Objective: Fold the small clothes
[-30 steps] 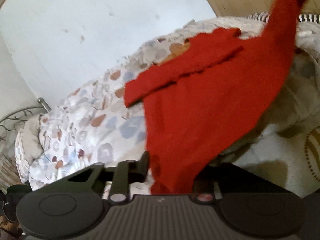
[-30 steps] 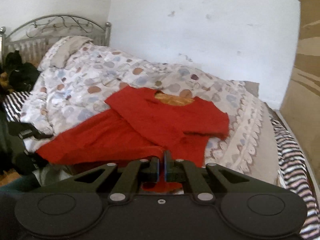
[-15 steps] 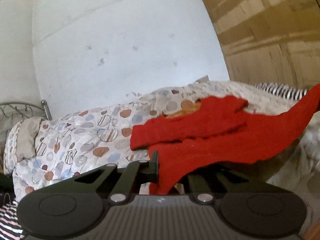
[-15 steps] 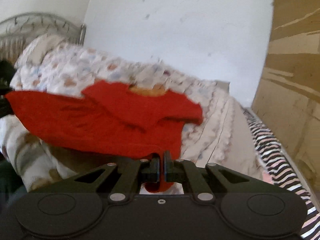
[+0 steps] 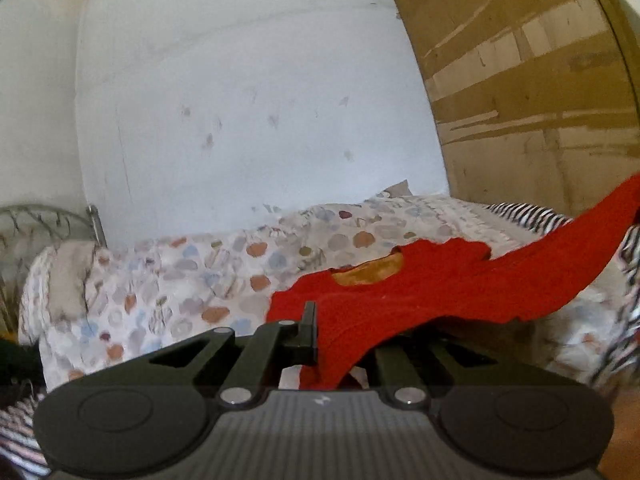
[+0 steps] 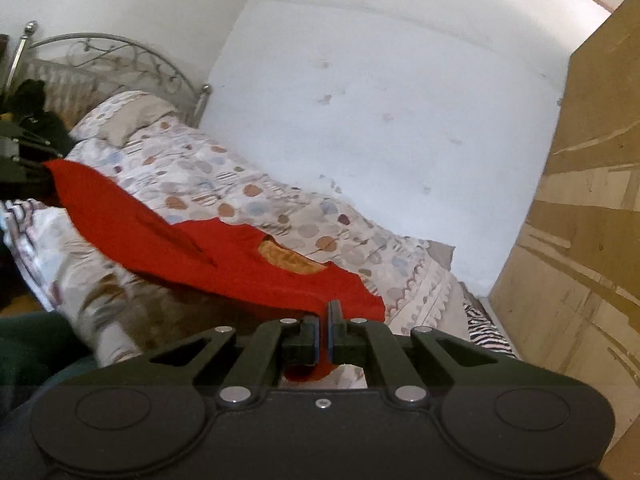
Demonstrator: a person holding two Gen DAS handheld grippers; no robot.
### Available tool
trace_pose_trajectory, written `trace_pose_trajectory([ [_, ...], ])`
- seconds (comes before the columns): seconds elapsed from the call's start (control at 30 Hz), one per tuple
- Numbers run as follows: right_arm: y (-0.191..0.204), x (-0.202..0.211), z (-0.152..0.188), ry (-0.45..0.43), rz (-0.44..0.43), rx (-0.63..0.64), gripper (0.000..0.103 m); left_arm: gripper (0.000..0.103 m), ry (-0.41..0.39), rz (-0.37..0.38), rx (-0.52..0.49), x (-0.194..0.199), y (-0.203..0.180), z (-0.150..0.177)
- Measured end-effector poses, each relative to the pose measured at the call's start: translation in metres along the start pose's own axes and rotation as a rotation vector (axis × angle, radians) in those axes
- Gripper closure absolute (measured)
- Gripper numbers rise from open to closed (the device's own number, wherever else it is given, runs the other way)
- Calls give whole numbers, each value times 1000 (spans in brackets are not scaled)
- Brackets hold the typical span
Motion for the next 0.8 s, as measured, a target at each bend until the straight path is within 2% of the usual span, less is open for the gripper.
trace_pose_trajectory([
  [0.07,2,23,-1,11,-17,-11,101,98,28,7,18,24,-1,-4],
  [0.17,4,53,-11,53,-62,-121,101,98,67,17,68,50,-6,-13],
  [0.2,6,59,-15,55,-62,-122,101,98,72,19,85,55,-8,-17],
  [0.37,1,57,-40,22,-48,-133,101,98,139,58,187,44,5,-34],
  [0.43,-15,41,-53,1,-41,-180,101,98,189,65,220,29,15,-43],
  [0.53,-43,9,-76,-32,-59,-264,101,98,207,91,276,-2,37,-62],
  [0.6,-59,-18,-92,-57,-67,-275,101,98,205,87,258,-24,47,-75],
  [0.8,-96,-122,-119,-98,-46,-237,101,98,253,107,191,-134,57,-106],
])
Point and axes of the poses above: each gripper's, at about its wrist camera, not at the fingertips, and x roughly against the way its jaws point, y to its left, z to its underside, the point moved 7 cm from there along -x, roughly the way its jaws point, and after that the axes turned 3 degrees about -z, right-handed, at the moved point
